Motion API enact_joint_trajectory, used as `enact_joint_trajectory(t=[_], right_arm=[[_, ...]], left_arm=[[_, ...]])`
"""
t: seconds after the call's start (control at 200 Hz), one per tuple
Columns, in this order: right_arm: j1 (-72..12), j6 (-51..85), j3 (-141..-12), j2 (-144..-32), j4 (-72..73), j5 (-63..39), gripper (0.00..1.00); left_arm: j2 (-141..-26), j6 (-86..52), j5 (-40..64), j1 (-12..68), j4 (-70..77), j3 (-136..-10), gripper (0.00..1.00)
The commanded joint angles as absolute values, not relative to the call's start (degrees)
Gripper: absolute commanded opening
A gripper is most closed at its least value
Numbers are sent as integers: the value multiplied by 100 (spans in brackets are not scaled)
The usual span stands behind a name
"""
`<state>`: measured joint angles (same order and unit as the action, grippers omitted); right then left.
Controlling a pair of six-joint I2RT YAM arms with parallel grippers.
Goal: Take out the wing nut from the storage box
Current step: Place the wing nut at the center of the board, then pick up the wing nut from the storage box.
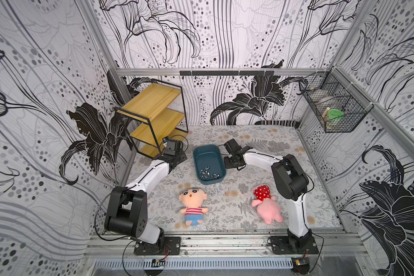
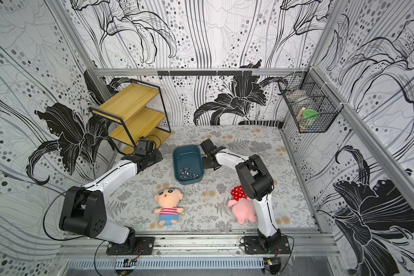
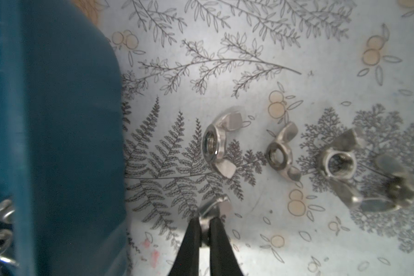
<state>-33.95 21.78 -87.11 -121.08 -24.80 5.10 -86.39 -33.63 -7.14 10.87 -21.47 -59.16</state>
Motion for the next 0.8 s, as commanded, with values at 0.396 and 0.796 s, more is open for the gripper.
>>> enact_joint_trajectory(t=[0.396,0.796], right_arm=[[-3412,2182,-8914,-11885,-2765,736,35],[-3821,1780,-9558,-11146,-3282,999,40]], left_arm=[[-8473,-3331,-822,1108,-2121,-5972,32],[-8517,-3366,-809,1154,-2083,-5955,32]])
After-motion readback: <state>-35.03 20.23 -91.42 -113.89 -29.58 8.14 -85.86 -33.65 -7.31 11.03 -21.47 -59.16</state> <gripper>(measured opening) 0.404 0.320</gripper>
